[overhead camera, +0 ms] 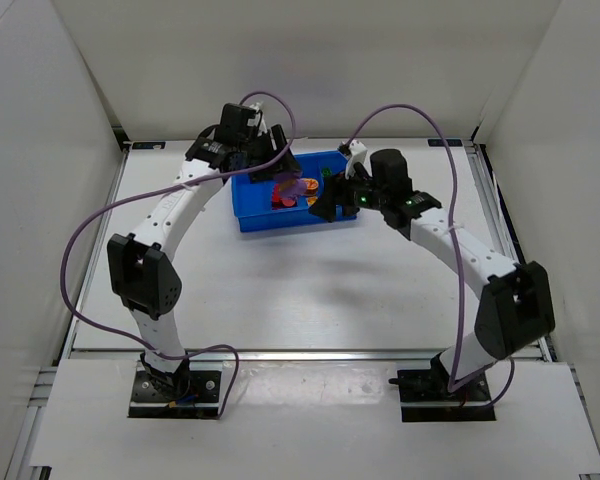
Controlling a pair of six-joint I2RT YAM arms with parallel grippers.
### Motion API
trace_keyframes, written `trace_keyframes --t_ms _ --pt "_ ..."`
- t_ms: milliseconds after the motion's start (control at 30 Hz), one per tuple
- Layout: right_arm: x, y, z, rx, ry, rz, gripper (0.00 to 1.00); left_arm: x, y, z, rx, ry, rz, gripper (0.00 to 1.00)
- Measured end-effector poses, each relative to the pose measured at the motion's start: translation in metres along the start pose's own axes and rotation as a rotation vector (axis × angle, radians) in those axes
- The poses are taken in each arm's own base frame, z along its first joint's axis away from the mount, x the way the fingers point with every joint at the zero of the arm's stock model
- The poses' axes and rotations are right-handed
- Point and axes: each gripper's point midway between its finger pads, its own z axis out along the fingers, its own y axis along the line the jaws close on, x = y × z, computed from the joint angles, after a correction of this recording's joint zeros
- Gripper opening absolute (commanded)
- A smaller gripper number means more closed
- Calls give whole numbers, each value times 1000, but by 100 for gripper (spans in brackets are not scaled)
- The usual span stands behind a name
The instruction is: Sort the legos into containers by color
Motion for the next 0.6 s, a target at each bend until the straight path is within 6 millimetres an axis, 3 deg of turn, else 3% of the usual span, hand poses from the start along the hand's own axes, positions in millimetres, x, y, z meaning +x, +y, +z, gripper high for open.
trace_keyframes --t_ms 200,433,600 --pt "-11 -2 26 -13 -27 121 78 12 8 4 4 46 -56 10" --pt "-37 24 31 -111 -70 128 79 10 23 4 -19 49 -92 10" --pt "-42 37 36 -152 -70 136 80 12 26 3 -22 53 -97 10"
